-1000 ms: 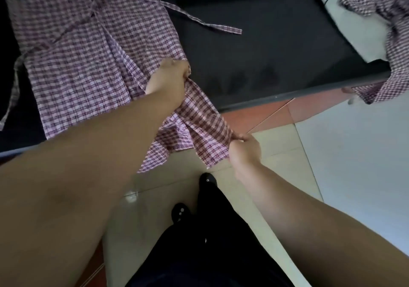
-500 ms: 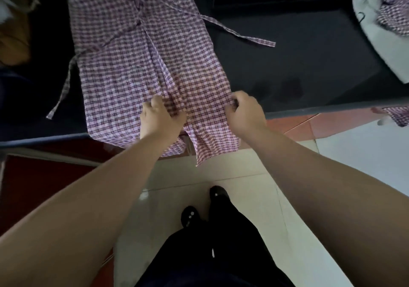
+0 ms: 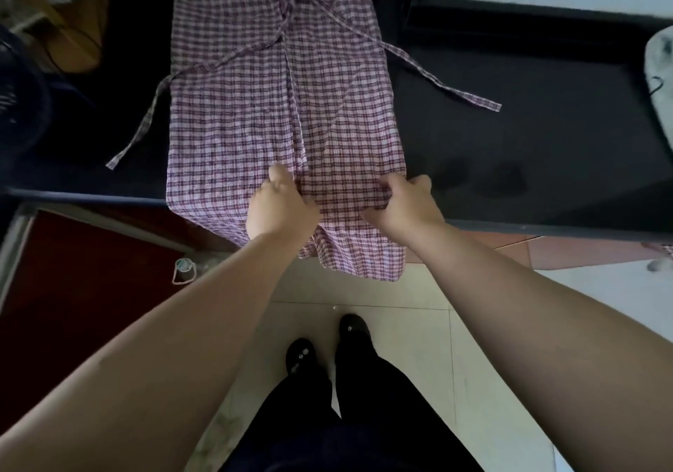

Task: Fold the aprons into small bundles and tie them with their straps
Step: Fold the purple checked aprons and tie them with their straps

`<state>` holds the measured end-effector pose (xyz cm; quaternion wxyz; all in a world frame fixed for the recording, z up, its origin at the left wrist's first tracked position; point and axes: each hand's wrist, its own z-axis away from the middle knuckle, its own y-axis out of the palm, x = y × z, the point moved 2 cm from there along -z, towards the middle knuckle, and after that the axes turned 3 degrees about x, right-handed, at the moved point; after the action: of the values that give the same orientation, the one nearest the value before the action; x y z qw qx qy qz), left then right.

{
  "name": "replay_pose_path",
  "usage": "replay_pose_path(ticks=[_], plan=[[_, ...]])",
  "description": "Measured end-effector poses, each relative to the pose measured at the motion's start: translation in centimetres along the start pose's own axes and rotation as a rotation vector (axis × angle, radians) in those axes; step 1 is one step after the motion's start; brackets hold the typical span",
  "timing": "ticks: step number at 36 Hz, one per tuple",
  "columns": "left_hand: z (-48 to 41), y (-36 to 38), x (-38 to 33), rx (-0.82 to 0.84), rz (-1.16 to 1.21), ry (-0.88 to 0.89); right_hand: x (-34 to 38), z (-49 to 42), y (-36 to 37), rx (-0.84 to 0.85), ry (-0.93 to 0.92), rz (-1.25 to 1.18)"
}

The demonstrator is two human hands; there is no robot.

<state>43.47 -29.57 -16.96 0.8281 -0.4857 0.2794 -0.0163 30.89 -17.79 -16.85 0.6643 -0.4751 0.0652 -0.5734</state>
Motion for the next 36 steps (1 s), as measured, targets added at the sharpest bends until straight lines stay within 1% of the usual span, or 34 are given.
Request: replay_pose_path(ticks=[2,4,6,10,12,16,19,20,21,22,23,24,25,27,28,32,34,36], plan=[[0.4,0.1,0.2,0.013,-0.022,0.038,0.2,-0.1,0.1,-0.015,-0.003,0.068],[0.8,0.2,0.1,0.032,-0.093,0.041,0.7,-0.1,0.2,-0.057,-0.022,0.165],[0.8,0.4,0.0,0.036,-0.142,0.044,1.0,-0.1,0.3,-0.071,-0.038,0.209],[0.5,0.2,0.2,0.012,-0.073,0.034,0.9,0.0,0.6,-0.053,-0.046,0.241],[0.6,0.1,0.5,-0.003,-0.091,0.044,0.8,0.0,0.5,-0.037,-0.049,0.262],[0.8,-0.1,2.0,-0.002,-0.015,-0.033,0.8,-0.2,0.2,-0.024,-0.059,0.272],[1.1,-0.2,2.9,-0.076,0.047,-0.064,0.6,-0.1,0.3,-0.028,-0.068,0.275],[1.4,-0.3,3.1,-0.138,0.040,-0.024,0.6,0.0,0.4,-0.032,-0.073,0.277],[1.6,-0.5,3.2,-0.203,0.019,0.058,0.7,0.0,0.4,-0.036,-0.080,0.281],[1.8,-0.4,3.0,-0.229,-0.024,0.167,0.7,0.1,0.4,-0.038,-0.080,0.286],[1.9,-0.3,2.8,-0.200,-0.104,0.274,0.6,0.2,0.4,-0.038,-0.078,0.293],[2.0,-0.4,2.7,-0.119,-0.202,0.350,0.7,0.3,0.4,-0.040,-0.081,0.305],[1.9,-0.2,2.7,-0.013,-0.283,0.384,0.6,0.5,0.4,-0.043,-0.082,0.320],[1.5,-0.5,2.7,0.138,-0.347,0.365,0.7,0.7,0.1,-0.052,-0.090,0.375],[1.3,-0.9,2.7,0.166,-0.328,0.342,0.8,0.7,-0.1,-0.055,-0.089,0.404],[0.9,-2.6,2.0,0.228,-0.171,0.272,1.5,0.4,-1.5,-0.039,-0.075,0.485],[0.7,-3.5,1.8,0.194,-0.099,0.231,2.4,-0.2,-2.4,-0.041,-0.121,0.480],[0.2,-4.3,1.8,0.125,-0.079,0.207,3.5,-1.0,-3.5,-0.063,-0.190,0.444]])
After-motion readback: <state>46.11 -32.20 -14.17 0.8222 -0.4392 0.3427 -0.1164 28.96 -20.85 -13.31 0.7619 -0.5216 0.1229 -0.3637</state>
